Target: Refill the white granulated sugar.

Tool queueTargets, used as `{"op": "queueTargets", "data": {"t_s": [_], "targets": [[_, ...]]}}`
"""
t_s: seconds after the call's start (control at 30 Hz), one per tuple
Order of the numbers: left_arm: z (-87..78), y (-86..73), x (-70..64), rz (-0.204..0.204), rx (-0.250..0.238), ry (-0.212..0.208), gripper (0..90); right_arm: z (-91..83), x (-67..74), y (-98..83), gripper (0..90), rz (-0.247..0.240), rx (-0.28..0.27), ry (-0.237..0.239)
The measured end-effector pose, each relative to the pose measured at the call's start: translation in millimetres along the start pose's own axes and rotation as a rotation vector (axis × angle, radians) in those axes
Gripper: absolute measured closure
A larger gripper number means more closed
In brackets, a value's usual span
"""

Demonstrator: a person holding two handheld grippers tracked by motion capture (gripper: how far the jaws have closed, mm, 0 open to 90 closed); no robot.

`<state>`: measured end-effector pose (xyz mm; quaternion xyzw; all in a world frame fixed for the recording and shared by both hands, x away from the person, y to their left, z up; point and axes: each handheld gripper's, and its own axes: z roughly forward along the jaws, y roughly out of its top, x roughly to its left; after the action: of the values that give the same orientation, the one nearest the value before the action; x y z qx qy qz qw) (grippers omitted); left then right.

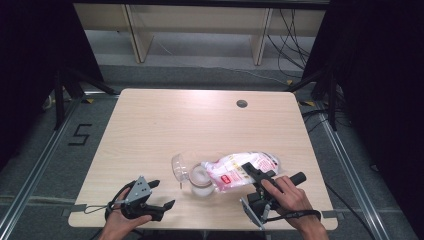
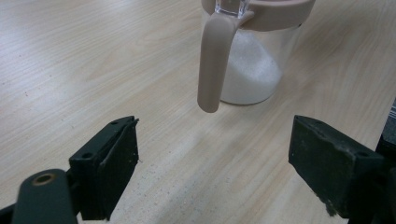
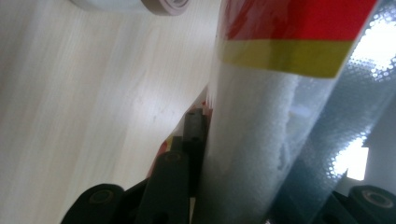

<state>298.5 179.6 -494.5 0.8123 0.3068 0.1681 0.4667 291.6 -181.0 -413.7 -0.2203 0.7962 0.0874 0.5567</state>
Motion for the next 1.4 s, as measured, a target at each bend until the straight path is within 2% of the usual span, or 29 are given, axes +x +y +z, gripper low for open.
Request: {"op": "queueTargets", "data": {"t_s": [0.13, 0.23, 0.3, 0.37, 0.4, 0.43, 0.47, 0.5, 0.53, 0.6, 0.63, 0.67, 0.7, 0.73, 0.8, 0.83, 0.87, 0.9, 0.97, 1.0, 1.03, 1.1, 1.27, 1.4], "targets": [[-0.1, -0.1, 0.0, 0.000, 0.001, 0.001, 15.5, 3.9, 2.8, -4.4, 77.5, 0.083, -0.009, 0.033], [-0.2, 0.1, 0.0, -0.001, 0.000, -0.003, 15.5, 7.3, 2.5, -9.0, 77.5, 0.115, -0.039, 0.049], [-0.7, 0.4, 0.2, -0.001, 0.003, -0.006, 15.6, 8.3, 7.2, -12.1, 77.6, 0.217, -0.043, 0.056], [-0.9, 0.2, 0.5, -0.002, -0.003, -0.003, 15.6, 10.6, 4.3, -14.4, 77.9, 0.207, -0.061, 0.064], [-0.9, 0.0, 0.7, -0.003, -0.002, -0.003, 15.6, 11.8, 7.5, -15.7, 78.0, 0.263, -0.062, 0.082], [-0.9, 0.0, 1.3, -0.002, 0.001, -0.001, 15.5, 12.8, 7.2, -16.0, 78.0, 0.262, -0.066, 0.086], [-0.2, -0.7, 0.0, -0.030, -0.002, -0.003, 15.6, 14.7, 8.5, -16.7, 78.0, 0.285, -0.069, 0.096], [0.1, -0.8, -0.3, -0.035, -0.005, -0.001, 15.5, 16.2, 7.5, -17.4, 78.0, 0.277, -0.075, 0.102], [-0.4, -0.8, -0.1, -0.030, -0.001, -0.001, 15.6, 17.7, 11.3, -17.9, 78.1, 0.341, -0.072, 0.113], [-0.4, 0.0, 0.4, -0.013, -0.009, -0.001, 15.6, 21.8, 13.3, -20.6, 78.2, 0.408, -0.084, 0.124], [-0.9, 0.1, 1.2, -0.005, 0.000, 0.000, 15.6, 24.2, 13.7, -22.7, 78.3, 0.435, -0.091, 0.123], [-0.7, -0.4, -0.1, -0.029, 0.001, 0.002, 15.6, 25.5, 14.3, -23.8, 78.3, 0.461, -0.096, 0.132], [-0.7, -0.6, 0.1, -0.028, 0.002, 0.001, 15.6, 27.3, 12.6, -25.5, 78.3, 0.446, -0.108, 0.129], [-0.3, -0.9, -0.1, -0.033, -0.002, -0.002, 15.6, 28.7, 15.1, -26.9, 78.6, 0.512, -0.113, 0.136], [-0.9, -0.6, 0.1, -0.026, 0.002, 0.001, 15.5, 31.5, 15.1, -29.7, 78.9, 0.555, -0.134, 0.132], [-1.0, -0.5, -0.1, -0.026, 0.001, 0.002, 15.6, 32.9, 13.2, -31.2, 79.1, 0.544, -0.146, 0.128], [-1.2, 0.1, 1.6, 0.004, 0.000, 0.000, 15.6, 33.8, 13.5, -32.3, 79.4, 0.570, -0.148, 0.127], [-0.6, -0.1, 0.8, -0.008, -0.006, 0.000, 15.5, 33.2, 15.4, -32.1, 79.8, 0.631, -0.146, 0.142], [-0.2, -0.2, 1.2, -0.005, -0.005, -0.002, 15.5, 35.8, 14.7, -33.8, 80.3, 0.633, -0.163, 0.142], [0.3, -0.8, -0.7, -0.036, -0.006, -0.001, 15.6, 37.3, 16.4, -33.7, 80.5, 0.680, -0.168, 0.144], [0.2, -0.8, -0.8, -0.035, -0.005, -0.001, 15.5, 39.5, 16.4, -35.0, 80.6, 0.687, -0.179, 0.142], [-0.6, 0.1, 1.0, -0.001, -0.001, 0.001, 15.5, 42.0, 18.2, -36.4, 80.7, 0.723, -0.192, 0.146], [0.1, -0.4, 0.8, -0.003, 0.000, 0.004, 15.5, 47.7, 23.2, -38.4, 80.8, 0.827, -0.220, 0.162], [-0.7, 0.1, 0.4, 0.006, 0.002, 0.004, 15.5, 53.1, 26.8, -40.1, 81.1, 0.843, -0.230, 0.177]]}}
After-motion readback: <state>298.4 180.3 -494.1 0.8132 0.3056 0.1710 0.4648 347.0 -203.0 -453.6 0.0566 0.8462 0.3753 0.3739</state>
